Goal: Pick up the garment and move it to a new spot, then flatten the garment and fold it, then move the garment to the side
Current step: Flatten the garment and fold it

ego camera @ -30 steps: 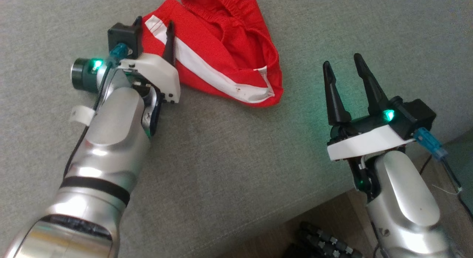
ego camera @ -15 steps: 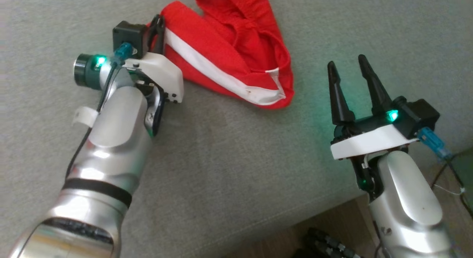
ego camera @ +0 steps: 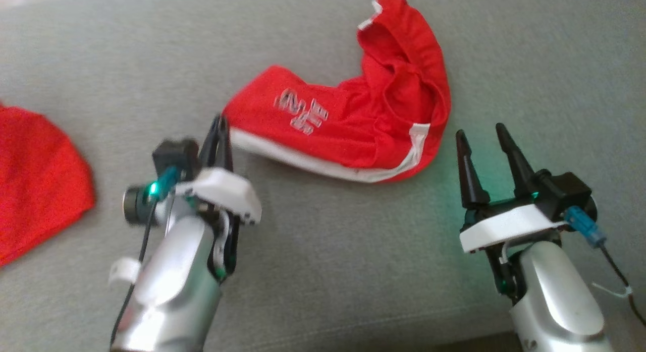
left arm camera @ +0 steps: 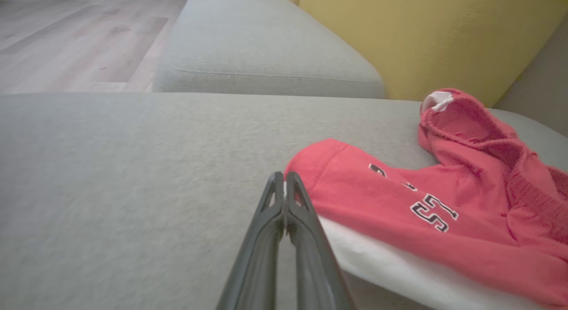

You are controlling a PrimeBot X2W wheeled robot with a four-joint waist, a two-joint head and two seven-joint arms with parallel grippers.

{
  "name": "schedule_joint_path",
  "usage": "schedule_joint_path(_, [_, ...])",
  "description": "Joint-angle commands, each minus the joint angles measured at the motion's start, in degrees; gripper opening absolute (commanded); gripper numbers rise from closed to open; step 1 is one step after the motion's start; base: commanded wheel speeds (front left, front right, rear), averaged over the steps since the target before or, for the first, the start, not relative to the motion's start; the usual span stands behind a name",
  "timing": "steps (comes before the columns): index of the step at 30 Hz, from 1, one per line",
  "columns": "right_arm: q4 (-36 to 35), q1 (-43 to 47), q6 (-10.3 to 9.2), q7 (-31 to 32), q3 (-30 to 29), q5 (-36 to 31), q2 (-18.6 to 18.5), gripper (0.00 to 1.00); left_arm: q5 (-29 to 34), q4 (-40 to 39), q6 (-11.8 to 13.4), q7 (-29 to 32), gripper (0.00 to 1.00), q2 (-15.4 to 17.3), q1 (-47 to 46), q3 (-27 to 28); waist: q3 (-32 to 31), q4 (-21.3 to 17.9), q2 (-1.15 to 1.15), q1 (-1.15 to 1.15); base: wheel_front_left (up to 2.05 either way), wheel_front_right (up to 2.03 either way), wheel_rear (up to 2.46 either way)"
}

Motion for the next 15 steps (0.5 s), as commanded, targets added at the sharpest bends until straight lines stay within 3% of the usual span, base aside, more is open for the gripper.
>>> schedule_joint_path(1, [-1.55,-0.33,0.37,-0.36,1.6,-0.42,-0.25,1.0,-0.05,-2.1,0.46,-0.31,0.0,0.99,-0.78,2.42,-3.37,3.41,0.0,0.0,0.0,0.0,0.0])
schedule_joint_path(5, [-0.34,0.09,0.37,-0.36,3.63,-0.29,-0.29,1.0,-0.43,-2.32,1.76,-0.31,0.0,0.99,3.85,5.16,-4.55,4.76,0.0,0.0,0.0,0.0,0.0])
schedule_joint_path(6, [0.03,0.09,0.37,-0.36,4.43,-0.17,-0.35,1.0,-0.49,-2.29,2.0,-0.31,0.11,0.99,4.84,5.76,-4.71,5.02,0.0,0.0,0.0,0.0,0.0])
schedule_joint_path(7, [0.37,-0.02,0.37,-0.36,5.29,-0.07,-0.48,1.0,-0.46,-2.2,2.14,-0.31,0.38,0.99,5.74,6.2,-4.8,5.25,0.0,0.0,0.0,0.0,0.0])
schedule_joint_path(8, [0.66,-0.18,0.37,-0.36,6.21,0.09,-0.64,1.0,-0.44,-2.33,2.3,-0.31,0.74,0.99,6.52,6.58,-4.88,5.51,0.0,0.0,0.0,0.0,0.0])
schedule_joint_path(9, [0.96,-0.39,0.37,-0.36,7.09,0.31,-0.83,1.0,-0.4,-2.51,2.41,-0.31,1.0,0.99,7.29,6.78,-4.96,5.84,0.0,0.0,0.0,0.0,0.0])
schedule_joint_path(15, [2.96,-3.59,0.37,-0.36,13.32,0.91,-3.28,1.0,-1.29,-4.75,2.7,-0.31,1.0,0.99,10.94,5.86,-5.13,8.8,0.0,0.0,0.0,0.0,0.0])
